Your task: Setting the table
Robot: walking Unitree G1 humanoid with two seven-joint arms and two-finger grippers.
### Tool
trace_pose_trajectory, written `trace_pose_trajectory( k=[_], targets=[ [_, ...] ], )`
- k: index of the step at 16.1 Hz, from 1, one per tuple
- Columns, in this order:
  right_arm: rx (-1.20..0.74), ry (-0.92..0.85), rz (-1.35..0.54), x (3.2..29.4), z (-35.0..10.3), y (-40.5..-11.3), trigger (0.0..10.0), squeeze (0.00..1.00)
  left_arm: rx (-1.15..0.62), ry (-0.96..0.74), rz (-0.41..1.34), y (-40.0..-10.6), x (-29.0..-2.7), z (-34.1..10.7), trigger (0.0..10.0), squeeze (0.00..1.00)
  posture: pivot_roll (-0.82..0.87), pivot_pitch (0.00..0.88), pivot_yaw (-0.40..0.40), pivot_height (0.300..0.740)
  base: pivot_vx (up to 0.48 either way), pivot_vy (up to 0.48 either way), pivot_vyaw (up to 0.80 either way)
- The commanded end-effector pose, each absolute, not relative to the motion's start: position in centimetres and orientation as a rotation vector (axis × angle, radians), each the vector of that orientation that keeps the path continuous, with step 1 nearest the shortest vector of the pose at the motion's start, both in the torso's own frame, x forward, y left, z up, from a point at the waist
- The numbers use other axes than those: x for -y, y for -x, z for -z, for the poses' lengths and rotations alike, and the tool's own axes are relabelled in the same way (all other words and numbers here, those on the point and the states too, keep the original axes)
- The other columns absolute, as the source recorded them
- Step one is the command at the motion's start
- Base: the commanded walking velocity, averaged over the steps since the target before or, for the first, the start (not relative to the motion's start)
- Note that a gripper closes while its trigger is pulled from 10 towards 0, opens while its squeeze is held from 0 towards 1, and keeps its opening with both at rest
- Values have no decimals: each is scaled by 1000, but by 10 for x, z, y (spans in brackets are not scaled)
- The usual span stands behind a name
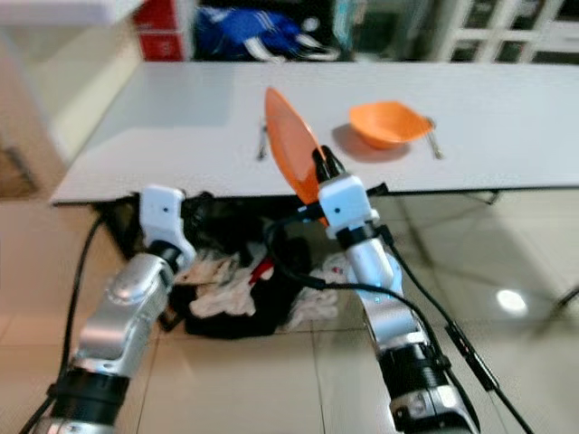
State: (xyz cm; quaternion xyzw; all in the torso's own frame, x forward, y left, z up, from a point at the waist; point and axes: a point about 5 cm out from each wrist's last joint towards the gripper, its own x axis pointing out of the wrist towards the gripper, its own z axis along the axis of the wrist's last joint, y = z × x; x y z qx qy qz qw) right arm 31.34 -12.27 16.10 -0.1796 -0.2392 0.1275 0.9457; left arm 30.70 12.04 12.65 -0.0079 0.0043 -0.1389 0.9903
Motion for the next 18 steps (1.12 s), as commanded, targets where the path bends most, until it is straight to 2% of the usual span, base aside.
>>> trace_pose_trajectory(
  k=[1,10,14,16,18],
  targets=[
    [538,359,-246,126,-172,-313,0,0,5,0,307,-307,-115,-130,10000,0,-74,0,19,736,461,0,0],
    [554,363,-260,124,-174,-313,0,0,14,-14,320,-308,-112,-132,10000,0,-72,0,22,736,467,0,0],
    [687,337,-281,116,-213,-312,0,0,16,-7,330,-307,-110,-133,10000,0,-76,0,26,736,466,0,0],
    [782,288,-286,112,-251,-315,0,0,28,1,319,-308,-111,-136,10000,0,-79,0,29,736,0,0,0],
    [792,209,-290,112,-269,-322,0,0,28,1,317,-309,-110,-136,10000,0,-81,0,30,736,0,0,0]
  ],
)
